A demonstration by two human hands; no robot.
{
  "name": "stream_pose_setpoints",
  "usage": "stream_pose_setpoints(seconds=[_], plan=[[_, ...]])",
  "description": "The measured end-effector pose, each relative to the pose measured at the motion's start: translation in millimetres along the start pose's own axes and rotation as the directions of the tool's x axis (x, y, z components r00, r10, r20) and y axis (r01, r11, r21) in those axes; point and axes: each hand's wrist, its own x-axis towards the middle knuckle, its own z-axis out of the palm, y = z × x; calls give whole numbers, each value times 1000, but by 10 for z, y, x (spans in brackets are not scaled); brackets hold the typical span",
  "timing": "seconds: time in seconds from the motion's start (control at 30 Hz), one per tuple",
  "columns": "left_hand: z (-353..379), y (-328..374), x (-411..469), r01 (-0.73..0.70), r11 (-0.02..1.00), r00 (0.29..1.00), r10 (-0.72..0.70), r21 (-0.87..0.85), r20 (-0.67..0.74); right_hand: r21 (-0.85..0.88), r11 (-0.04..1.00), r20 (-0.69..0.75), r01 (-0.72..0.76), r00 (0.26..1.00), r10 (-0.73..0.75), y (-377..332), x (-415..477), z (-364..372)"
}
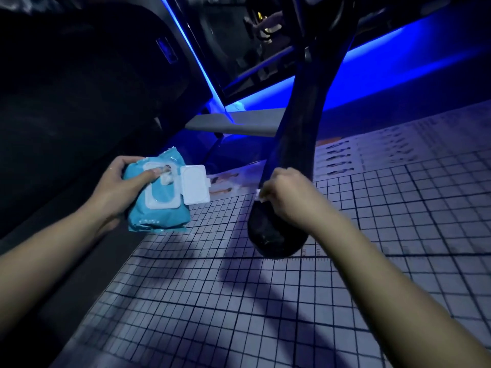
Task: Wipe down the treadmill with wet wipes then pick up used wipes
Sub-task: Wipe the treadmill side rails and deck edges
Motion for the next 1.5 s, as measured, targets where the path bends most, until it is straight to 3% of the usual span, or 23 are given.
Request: stream_pose_setpoints(seconds=[0.07, 0.1, 0.2, 0.27, 0.37, 0.43, 0.5, 0.6, 0.7, 0.77, 0.87, 1.03, 1.13, 1.27, 1.37, 1.5], plan=[[-38, 52, 23, -3, 1000, 1000, 3, 8, -5, -86, 991, 100, 100, 991, -92, -147, -86, 49], [-65, 73, 40, -6, 1000, 1000, 6, 9, -8, -41, 988, 144, 151, 979, -144, -267, -154, 68], [-106, 125, 95, -21, 1000, 1000, 21, 10, -20, 313, 942, 339, 124, 912, -232, -457, -192, 9], [-157, 154, 146, -19, 1000, 1000, 20, 24, -21, 436, 897, 309, 74, 924, -226, -345, 3, -55], [-225, 193, 205, -11, 999, 1000, 12, 45, -8, 341, 938, 33, -56, 998, 48, 175, 454, -69], [-244, 204, 239, -15, 998, 1000, 16, 56, -8, 222, 963, 21, -152, 988, 151, 454, 642, -49], [-244, 195, 279, -7, 998, 1000, 8, 64, -13, 146, 978, 118, -151, 984, 135, 472, 704, -7], [-244, 170, 332, 6, 998, 1000, -6, 70, -12, 74, 997, 294, -30, 956, 7, 63, 603, 65], [-224, 201, 351, -2, 996, 1000, 1, 88, 10, 127, 991, 501, 51, 859, -108, -369, 357, 157], [-234, 238, 355, -2, 995, 1000, 0, 104, 23, 226, 974, 553, 25, 820, -149, -505, 256, 161], [-326, 272, 352, 2, 993, 999, -6, 120, 32, 354, 934, 495, -42, 856, -150, -560, 209, 68], [-480, 327, 310, -20, 988, 1000, 19, 152, 8, 363, 930, 190, -65, 982, -6, -444, 195, -16], [-519, 293, 296, -26, 989, 1000, 25, 147, 13, 361, 916, 143, -175, 981, 131, -316, 214, -53], [-566, 238, 210, -30, 986, 999, 25, 165, 34, 577, 772, 68, -268, 957, 282, -449, 121, -2], [-696, 209, 169, -42, 983, 999, 42, 178, 6, 714, 647, 110, -266, 956, 272, -783, 45, 197], [-890, 190, 93, -53, 981, 996, 66, 186, -67, 748, 614, 110, -253, 959, 261, -1023, 81, 432]])
